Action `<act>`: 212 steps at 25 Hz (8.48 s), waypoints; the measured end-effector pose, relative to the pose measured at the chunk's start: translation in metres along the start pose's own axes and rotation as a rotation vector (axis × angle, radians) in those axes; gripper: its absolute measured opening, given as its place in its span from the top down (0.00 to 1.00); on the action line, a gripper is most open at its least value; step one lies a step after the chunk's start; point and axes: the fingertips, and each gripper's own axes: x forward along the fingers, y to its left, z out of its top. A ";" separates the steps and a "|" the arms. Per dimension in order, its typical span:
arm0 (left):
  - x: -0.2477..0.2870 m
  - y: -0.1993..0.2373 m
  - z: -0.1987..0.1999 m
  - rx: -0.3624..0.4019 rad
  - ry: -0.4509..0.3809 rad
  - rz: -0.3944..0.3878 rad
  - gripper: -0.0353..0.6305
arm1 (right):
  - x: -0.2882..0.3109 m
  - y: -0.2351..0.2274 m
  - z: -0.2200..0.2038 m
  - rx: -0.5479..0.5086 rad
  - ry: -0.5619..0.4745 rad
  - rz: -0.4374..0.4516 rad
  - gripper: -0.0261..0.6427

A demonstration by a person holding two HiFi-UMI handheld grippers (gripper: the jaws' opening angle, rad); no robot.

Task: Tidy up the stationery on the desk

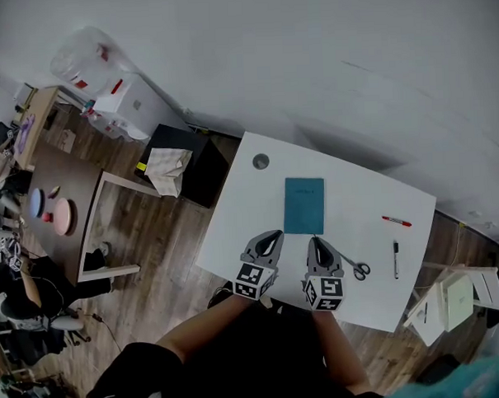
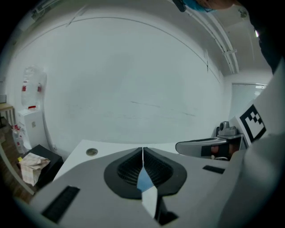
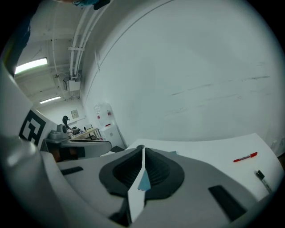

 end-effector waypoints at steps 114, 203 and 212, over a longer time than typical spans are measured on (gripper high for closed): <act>-0.051 0.267 -0.222 -0.351 0.529 -0.105 0.84 | 0.166 0.158 -0.223 0.075 0.661 -0.118 0.83; -0.041 0.000 -0.170 -0.096 0.409 -0.466 0.93 | -0.082 -0.012 -0.145 0.282 0.167 -0.350 0.89; 0.030 -0.131 -0.157 -0.078 0.375 -0.422 0.93 | -0.128 -0.108 -0.141 0.129 0.256 -0.206 0.89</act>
